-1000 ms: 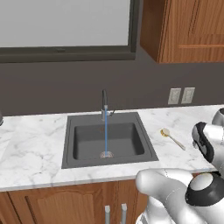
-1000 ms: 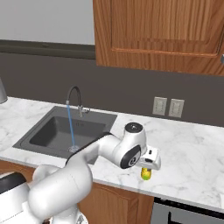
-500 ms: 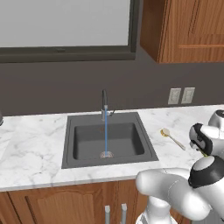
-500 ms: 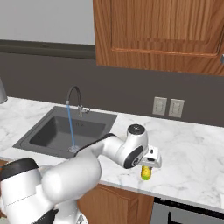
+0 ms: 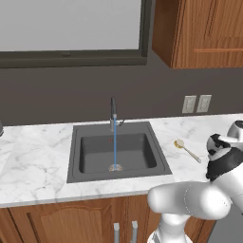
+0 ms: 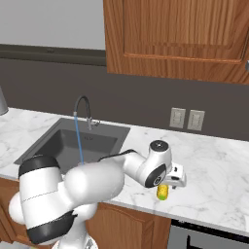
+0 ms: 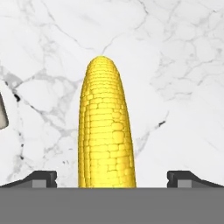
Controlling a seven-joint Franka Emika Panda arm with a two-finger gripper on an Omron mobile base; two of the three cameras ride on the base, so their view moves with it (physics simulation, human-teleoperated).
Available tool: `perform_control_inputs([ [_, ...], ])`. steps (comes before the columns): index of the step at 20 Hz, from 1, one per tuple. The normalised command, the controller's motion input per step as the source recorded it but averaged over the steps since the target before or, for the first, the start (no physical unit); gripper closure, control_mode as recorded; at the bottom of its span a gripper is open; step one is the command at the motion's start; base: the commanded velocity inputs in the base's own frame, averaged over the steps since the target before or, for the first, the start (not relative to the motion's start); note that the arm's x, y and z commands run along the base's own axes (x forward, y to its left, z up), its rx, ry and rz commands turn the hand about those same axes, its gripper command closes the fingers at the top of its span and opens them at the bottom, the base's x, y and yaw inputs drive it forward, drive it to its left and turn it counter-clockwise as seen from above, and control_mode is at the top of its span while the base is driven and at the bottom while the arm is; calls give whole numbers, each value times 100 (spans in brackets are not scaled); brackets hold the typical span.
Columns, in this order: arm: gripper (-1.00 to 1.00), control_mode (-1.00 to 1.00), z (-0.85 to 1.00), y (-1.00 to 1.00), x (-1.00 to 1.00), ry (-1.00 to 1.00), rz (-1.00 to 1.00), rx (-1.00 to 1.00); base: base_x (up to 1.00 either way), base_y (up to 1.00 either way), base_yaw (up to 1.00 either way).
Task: Turn on the sink faucet. Then move the corn from the counter to the sink. Turn off the sink. Move the vegetable from the sink to the pot next to the stove. Finally move the pot to the front right burner.
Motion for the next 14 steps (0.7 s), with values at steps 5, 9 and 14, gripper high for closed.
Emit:
perform_control_inputs([
  [5, -100, -100, -35, -2, 13, 7, 0, 0, 0, 0, 0],
  [9, -100, -100, -30, -4, 12, 5, 0, 0, 0, 0, 0],
  [14, 100, -100, -34, -5, 5, 1, 0, 0, 0, 0, 0],
])
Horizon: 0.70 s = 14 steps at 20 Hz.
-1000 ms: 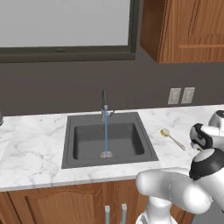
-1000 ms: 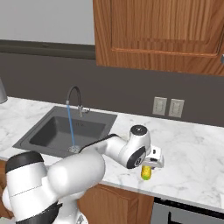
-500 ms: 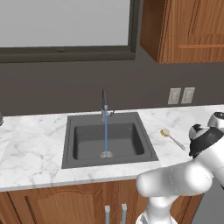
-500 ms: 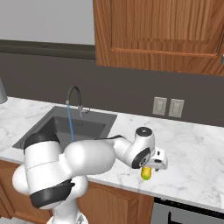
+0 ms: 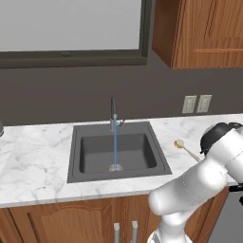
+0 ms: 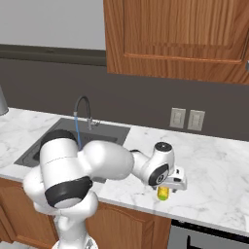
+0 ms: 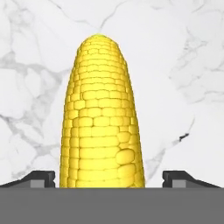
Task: Turn on the sink faucet. Then move the corn from the counter to the sink. Turn off the sink. Move the vegetable from the sink to the pot next to the stove. Finally move the pot to the front right burner.
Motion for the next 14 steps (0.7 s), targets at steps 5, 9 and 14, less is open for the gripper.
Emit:
perform_control_inputs([
  [5, 100, -100, -22, -2, 0, 0, 0, 1, 0, 0, 0],
  [9, 100, -100, -2, 5, -9, 1, 0, 0, 0, 0, 0],
  [14, 100, -100, 15, 46, -35, -4, 0, 0, 0, 0, 0],
])
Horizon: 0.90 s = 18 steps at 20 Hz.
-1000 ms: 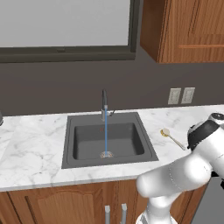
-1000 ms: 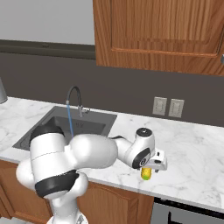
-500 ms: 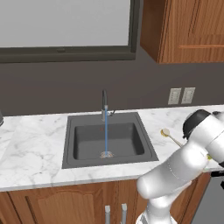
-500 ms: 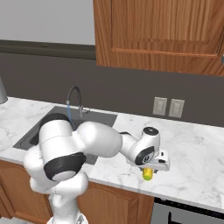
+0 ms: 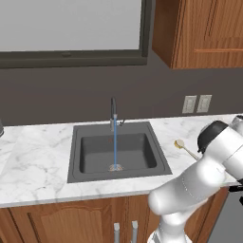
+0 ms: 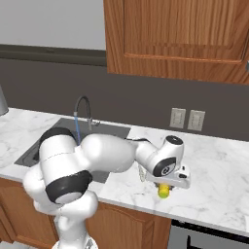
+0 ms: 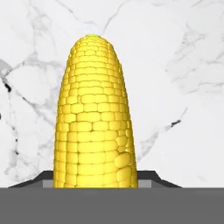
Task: Turn on the sink faucet. Then move the corn from the counter to the sink. Turn off the sink. Move the vegetable from the sink to the pot next to the stove. Finally move the pot to the front right burner.
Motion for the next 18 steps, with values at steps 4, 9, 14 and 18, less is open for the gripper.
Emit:
perform_control_inputs([
  [4, 100, -100, 21, 83, -22, -9, 0, 0, 0, 0, 0],
  [9, 100, -100, 17, 98, -7, -5, 0, -3, 0, 0, 0],
  [14, 100, -100, 14, 100, -1, -2, 0, -3, 0, 0, 0],
  [18, 100, -100, 10, 100, 0, -1, 0, -1, 0, 0, 0],
])
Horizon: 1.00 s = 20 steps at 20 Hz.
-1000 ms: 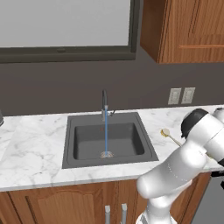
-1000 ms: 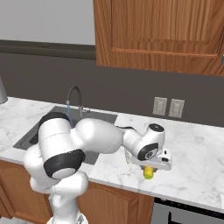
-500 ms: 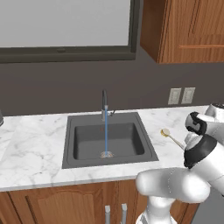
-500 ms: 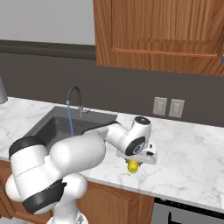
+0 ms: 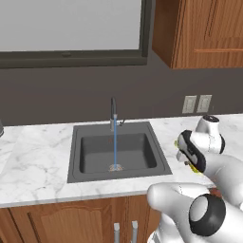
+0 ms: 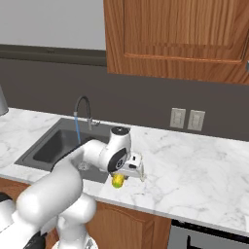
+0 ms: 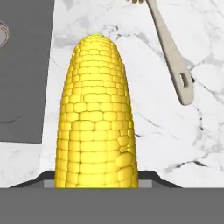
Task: Turn on the sink faucet. Then move the corn from the counter to the sink. Turn off the sink. Move the vegetable from the sink to the pot next to the stove. Finally move the pot to the front right burner.
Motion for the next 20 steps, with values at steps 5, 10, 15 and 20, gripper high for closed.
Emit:
perform_control_inputs([
  [5, 100, -100, 19, 100, 10, -1, 0, 0, 0, 0, 0],
  [10, 100, -100, 19, 90, 40, 0, 0, 0, 0, 0, 0],
  [15, 100, -100, 7, 80, 67, 0, 0, 0, 0, 0, 0],
  [20, 100, -100, -2, 63, 65, 0, 0, 0, 0, 0, 0],
])
